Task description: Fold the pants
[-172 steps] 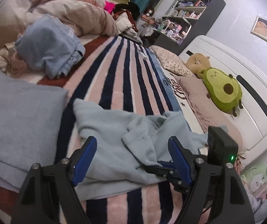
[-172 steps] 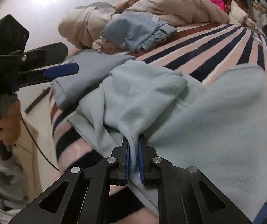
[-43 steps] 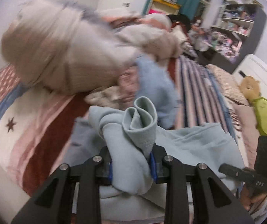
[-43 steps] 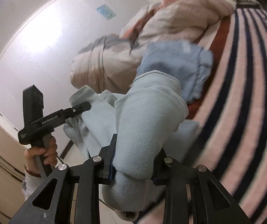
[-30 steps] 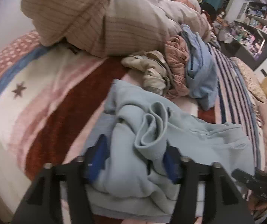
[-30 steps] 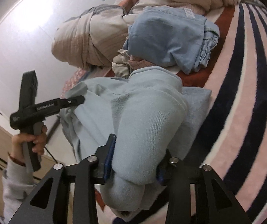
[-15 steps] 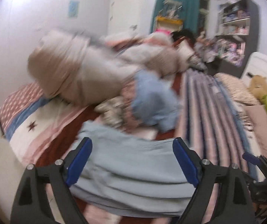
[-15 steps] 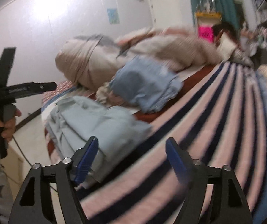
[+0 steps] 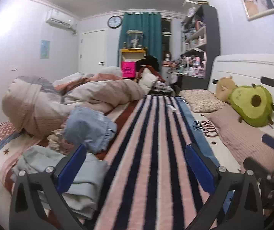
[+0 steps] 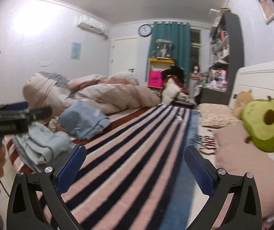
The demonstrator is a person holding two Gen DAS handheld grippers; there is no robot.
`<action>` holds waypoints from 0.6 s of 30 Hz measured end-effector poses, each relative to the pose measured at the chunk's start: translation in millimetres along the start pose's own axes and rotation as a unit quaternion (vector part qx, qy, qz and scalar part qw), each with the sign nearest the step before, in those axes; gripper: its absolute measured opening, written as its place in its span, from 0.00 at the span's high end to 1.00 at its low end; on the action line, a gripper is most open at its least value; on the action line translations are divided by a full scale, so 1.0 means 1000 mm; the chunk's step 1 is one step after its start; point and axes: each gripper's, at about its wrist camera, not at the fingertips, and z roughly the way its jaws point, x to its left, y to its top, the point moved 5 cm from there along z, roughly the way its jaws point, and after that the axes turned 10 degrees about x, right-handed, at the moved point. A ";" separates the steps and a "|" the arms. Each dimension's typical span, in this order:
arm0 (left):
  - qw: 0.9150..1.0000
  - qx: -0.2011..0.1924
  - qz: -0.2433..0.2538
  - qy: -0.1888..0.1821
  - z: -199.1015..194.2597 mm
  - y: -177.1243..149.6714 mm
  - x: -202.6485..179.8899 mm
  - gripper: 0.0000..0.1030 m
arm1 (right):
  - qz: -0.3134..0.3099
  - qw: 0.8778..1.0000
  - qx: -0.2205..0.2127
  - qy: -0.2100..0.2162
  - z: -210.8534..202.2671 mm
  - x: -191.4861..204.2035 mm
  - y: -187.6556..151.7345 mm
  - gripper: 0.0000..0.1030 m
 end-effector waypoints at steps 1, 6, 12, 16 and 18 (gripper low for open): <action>1.000 -0.003 0.005 0.000 0.000 -0.001 -0.006 0.01 | 0.004 1.000 -0.002 -0.004 -0.006 -0.007 -0.001 0.01; 1.000 -0.002 0.013 -0.002 0.001 -0.002 -0.025 0.01 | 0.012 1.000 -0.002 -0.015 -0.017 -0.028 -0.005 0.01; 1.000 0.001 0.018 -0.002 0.004 -0.001 -0.033 0.01 | 0.025 1.000 0.003 -0.018 -0.017 -0.042 -0.010 0.01; 1.000 0.001 0.017 -0.004 0.005 -0.001 -0.035 0.01 | 0.026 0.999 0.004 -0.019 -0.016 -0.044 -0.011 0.01; 1.000 0.001 0.018 -0.005 0.005 -0.001 -0.037 0.01 | 0.026 0.999 0.005 -0.020 -0.016 -0.044 -0.012 0.01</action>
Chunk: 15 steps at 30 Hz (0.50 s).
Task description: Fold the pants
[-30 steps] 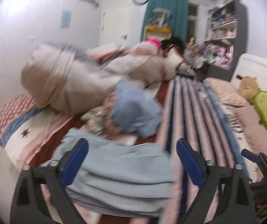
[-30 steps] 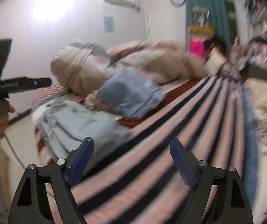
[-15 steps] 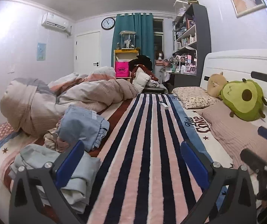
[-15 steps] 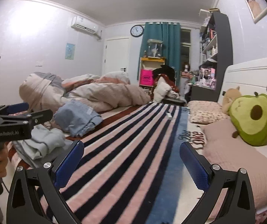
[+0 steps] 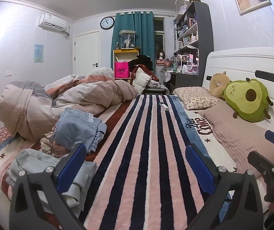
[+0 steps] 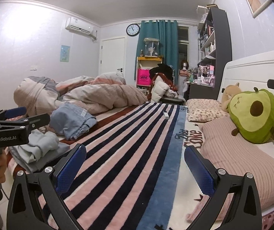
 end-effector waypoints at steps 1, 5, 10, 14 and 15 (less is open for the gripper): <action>1.000 -0.001 0.000 -0.001 0.000 0.000 -0.001 0.01 | 0.000 1.000 0.001 0.000 0.000 0.000 0.000 0.01; 1.000 -0.002 -0.001 -0.003 0.000 0.000 -0.001 0.01 | 0.001 1.000 -0.001 0.000 0.001 0.000 0.001 0.01; 1.000 -0.002 -0.002 -0.003 0.001 0.000 0.000 0.01 | 0.002 1.000 -0.002 0.001 0.001 0.001 0.001 0.01; 1.000 -0.002 0.001 0.001 0.000 0.000 -0.001 0.01 | 0.003 1.000 -0.002 0.002 0.001 0.001 0.001 0.01; 1.000 -0.002 0.001 0.002 0.001 0.000 -0.001 0.01 | 0.003 1.000 -0.002 0.003 0.001 0.002 0.002 0.01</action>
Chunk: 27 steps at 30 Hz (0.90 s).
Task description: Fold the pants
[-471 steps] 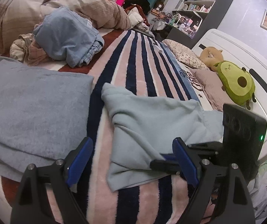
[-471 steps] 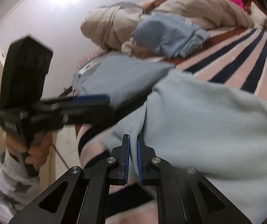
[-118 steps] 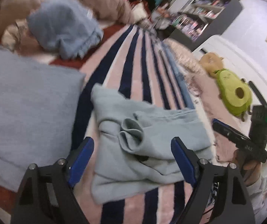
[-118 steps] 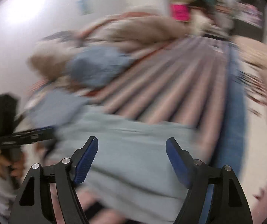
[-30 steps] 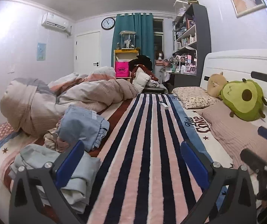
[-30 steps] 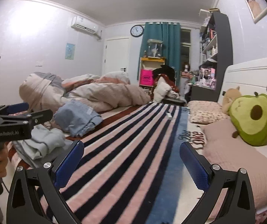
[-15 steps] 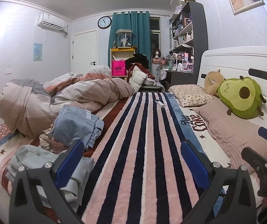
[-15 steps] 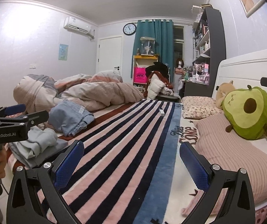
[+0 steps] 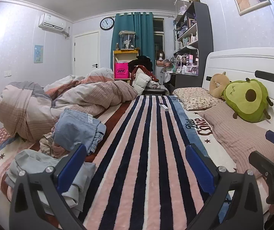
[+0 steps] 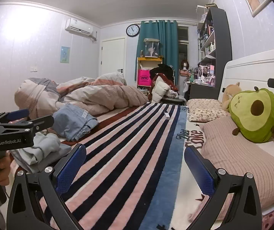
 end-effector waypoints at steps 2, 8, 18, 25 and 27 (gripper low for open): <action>1.000 0.000 0.000 0.000 0.001 0.000 0.000 0.01 | -0.001 1.000 0.001 0.002 0.000 0.001 0.001 0.01; 1.000 -0.001 0.001 0.007 0.001 0.000 -0.001 0.01 | -0.001 1.000 0.000 0.001 -0.001 0.004 0.002 0.01; 1.000 0.000 0.000 0.005 0.002 -0.001 -0.002 0.01 | -0.001 1.000 0.000 0.002 -0.001 0.004 0.002 0.01; 1.000 0.000 0.000 0.004 0.002 -0.001 -0.002 0.01 | -0.001 1.000 -0.001 0.003 -0.001 0.004 0.002 0.01; 1.000 0.000 0.000 0.004 0.002 -0.001 -0.002 0.01 | -0.001 1.000 0.000 0.002 -0.001 0.003 0.002 0.01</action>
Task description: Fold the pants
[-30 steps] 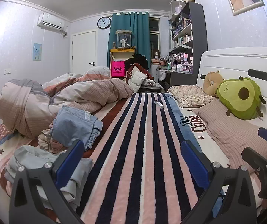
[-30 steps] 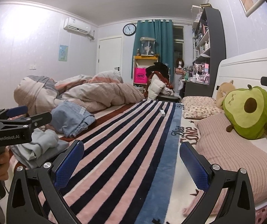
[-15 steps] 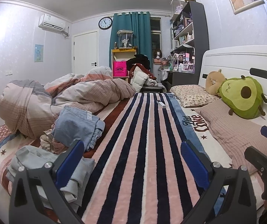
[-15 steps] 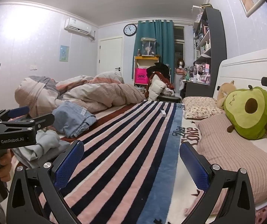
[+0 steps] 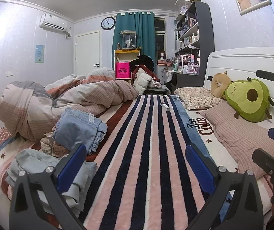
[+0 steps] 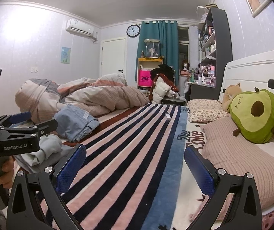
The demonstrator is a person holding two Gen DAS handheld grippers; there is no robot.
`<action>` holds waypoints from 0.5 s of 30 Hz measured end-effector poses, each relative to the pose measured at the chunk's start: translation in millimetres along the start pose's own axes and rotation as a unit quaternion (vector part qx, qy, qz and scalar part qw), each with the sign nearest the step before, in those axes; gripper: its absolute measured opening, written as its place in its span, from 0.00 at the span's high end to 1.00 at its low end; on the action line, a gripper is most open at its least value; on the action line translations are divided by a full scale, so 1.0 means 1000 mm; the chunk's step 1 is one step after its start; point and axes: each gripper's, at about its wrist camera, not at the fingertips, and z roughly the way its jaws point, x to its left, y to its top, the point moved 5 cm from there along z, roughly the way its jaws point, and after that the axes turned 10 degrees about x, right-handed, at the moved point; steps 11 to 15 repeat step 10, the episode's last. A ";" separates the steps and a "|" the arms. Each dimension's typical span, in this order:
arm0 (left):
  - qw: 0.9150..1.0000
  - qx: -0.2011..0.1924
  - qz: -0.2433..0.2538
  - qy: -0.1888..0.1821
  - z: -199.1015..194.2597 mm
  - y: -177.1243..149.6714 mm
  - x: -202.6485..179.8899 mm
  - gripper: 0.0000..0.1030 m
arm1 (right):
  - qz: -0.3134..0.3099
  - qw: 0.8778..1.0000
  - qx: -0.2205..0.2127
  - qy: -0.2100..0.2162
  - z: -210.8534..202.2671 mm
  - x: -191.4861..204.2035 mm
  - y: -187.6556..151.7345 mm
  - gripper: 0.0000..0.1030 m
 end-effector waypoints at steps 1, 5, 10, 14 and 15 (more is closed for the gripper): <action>1.000 0.000 0.000 0.000 0.000 0.000 0.001 0.01 | 0.000 1.000 0.000 0.000 0.000 0.001 0.000 0.01; 1.000 0.000 -0.001 0.000 0.000 0.000 0.001 0.01 | 0.001 1.000 0.000 0.000 0.000 0.001 0.000 0.01; 1.000 0.003 -0.003 0.002 0.002 -0.003 0.001 0.01 | 0.001 1.000 0.000 0.000 0.000 0.001 0.000 0.01; 1.000 0.003 -0.003 0.002 0.002 -0.003 0.001 0.01 | 0.001 1.000 0.000 0.000 0.000 0.001 0.000 0.01; 1.000 0.003 -0.003 0.002 0.002 -0.003 0.001 0.01 | 0.001 1.000 0.000 0.000 0.000 0.001 0.000 0.01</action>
